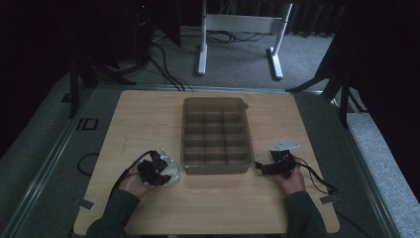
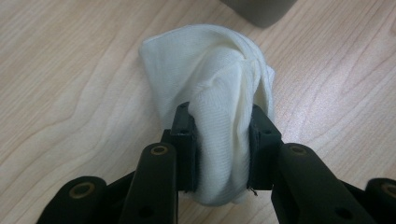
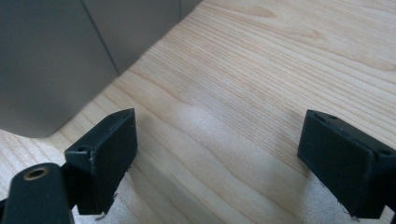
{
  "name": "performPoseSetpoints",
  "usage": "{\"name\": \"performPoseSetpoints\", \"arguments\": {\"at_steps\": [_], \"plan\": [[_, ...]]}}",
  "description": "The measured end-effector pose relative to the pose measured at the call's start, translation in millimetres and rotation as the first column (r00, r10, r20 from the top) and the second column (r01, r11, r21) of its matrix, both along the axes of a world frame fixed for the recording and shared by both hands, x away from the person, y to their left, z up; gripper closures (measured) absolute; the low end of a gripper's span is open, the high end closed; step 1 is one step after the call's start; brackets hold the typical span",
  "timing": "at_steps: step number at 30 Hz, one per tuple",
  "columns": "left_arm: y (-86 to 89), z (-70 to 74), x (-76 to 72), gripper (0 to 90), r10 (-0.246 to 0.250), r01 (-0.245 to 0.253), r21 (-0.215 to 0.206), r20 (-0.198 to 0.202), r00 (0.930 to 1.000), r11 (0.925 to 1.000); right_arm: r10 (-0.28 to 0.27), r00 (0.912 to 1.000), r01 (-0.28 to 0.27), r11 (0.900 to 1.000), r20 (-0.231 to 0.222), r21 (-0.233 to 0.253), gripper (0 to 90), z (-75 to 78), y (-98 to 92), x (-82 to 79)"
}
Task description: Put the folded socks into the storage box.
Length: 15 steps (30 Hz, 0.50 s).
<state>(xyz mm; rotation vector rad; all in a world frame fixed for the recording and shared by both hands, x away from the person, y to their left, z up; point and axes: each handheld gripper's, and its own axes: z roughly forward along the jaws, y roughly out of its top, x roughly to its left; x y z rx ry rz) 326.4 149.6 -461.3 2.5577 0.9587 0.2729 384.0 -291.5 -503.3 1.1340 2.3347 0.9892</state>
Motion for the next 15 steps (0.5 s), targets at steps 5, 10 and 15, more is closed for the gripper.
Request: {"name": "performPoseSetpoints", "arguments": {"at_steps": [5,10,15], "plan": [[5.2,6.3,-0.8,70.3,-0.004,0.004,-0.022,0.006,1.0000,0.9998,0.000,1.0000,0.000,1.000,0.000,0.000,11.6,0.0,0.0,0.0],[7.6,11.2,-1.5,70.3,-0.013,0.014,-0.042,0.011,0.9999,0.9990,0.000,1.0000,0.000,1.000,0.000,0.000,11.6,0.0,0.0,0.0],[10.3,17.9,-2.0,70.2,-0.017,0.018,-0.056,0.022,0.9996,0.9982,0.000,1.0000,0.000,1.000,0.000,0.000,11.6,0.0,0.0,0.0]]}}
